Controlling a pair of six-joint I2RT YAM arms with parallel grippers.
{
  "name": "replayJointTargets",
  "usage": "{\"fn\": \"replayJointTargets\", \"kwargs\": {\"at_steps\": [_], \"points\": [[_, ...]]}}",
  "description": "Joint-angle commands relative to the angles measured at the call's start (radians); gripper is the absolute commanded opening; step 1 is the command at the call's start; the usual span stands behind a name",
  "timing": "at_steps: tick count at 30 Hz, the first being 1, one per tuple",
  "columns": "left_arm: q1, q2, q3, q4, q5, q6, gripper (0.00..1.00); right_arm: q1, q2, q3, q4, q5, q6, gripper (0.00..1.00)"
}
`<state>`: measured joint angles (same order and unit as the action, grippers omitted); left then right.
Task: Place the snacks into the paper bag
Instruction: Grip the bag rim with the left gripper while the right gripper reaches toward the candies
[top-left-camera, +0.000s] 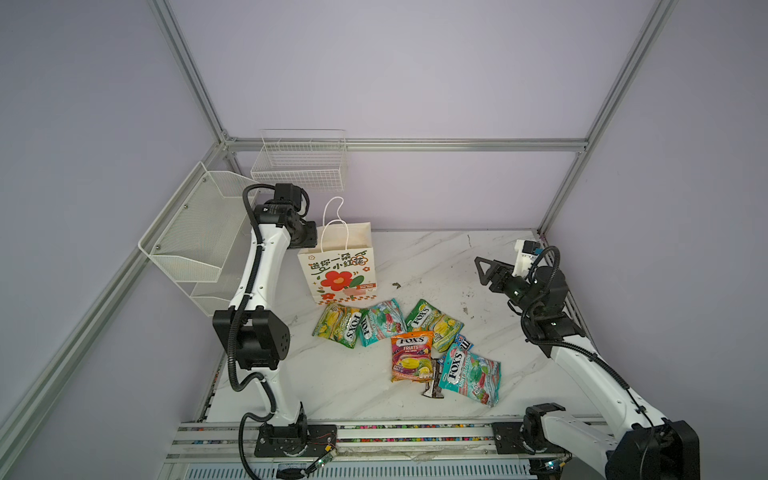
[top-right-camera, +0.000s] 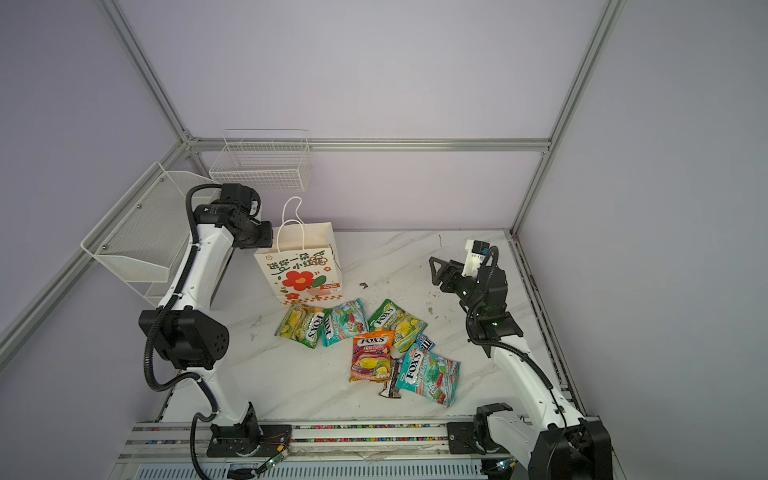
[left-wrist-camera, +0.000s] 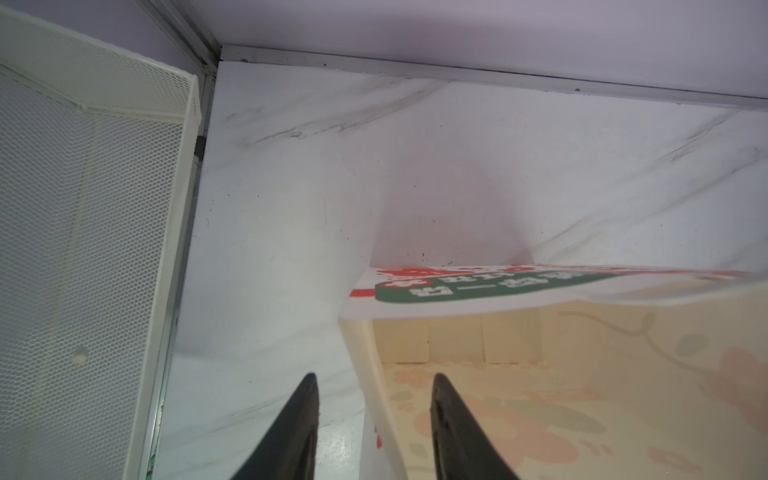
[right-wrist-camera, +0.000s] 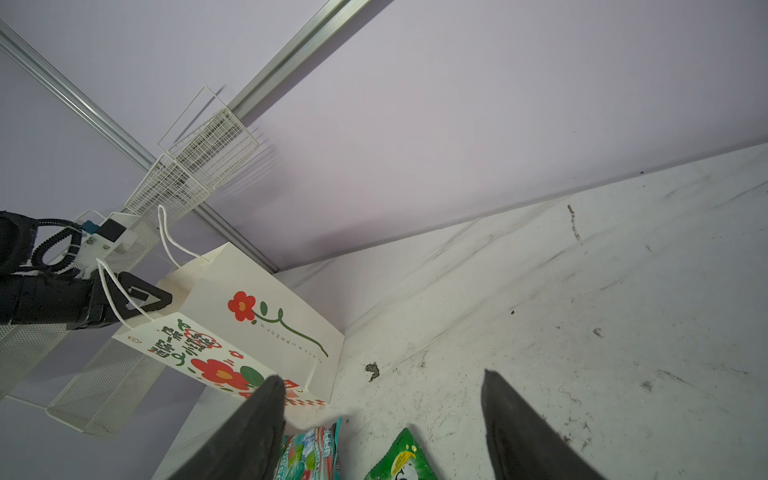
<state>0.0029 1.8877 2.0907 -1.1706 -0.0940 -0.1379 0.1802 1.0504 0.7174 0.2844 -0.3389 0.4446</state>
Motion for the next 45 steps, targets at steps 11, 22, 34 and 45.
{"fn": "replayJointTargets", "kwargs": {"at_steps": [11,22,34,45], "points": [[0.006,-0.025,0.042,-0.004,-0.014,0.032,0.00,0.007,-0.030,0.017,-0.007,-0.025,-0.003,0.75],[0.005,-0.149,0.079,-0.013,-0.093,0.045,0.00,0.068,0.067,0.078,-0.062,-0.071,-0.059,0.71],[0.005,-0.275,0.040,-0.025,-0.161,0.064,0.00,0.337,0.277,0.187,-0.103,-0.014,-0.060,0.67],[0.002,-0.358,-0.076,-0.014,-0.169,0.073,0.00,0.538,0.444,0.244,-0.071,0.002,-0.008,0.68]]}}
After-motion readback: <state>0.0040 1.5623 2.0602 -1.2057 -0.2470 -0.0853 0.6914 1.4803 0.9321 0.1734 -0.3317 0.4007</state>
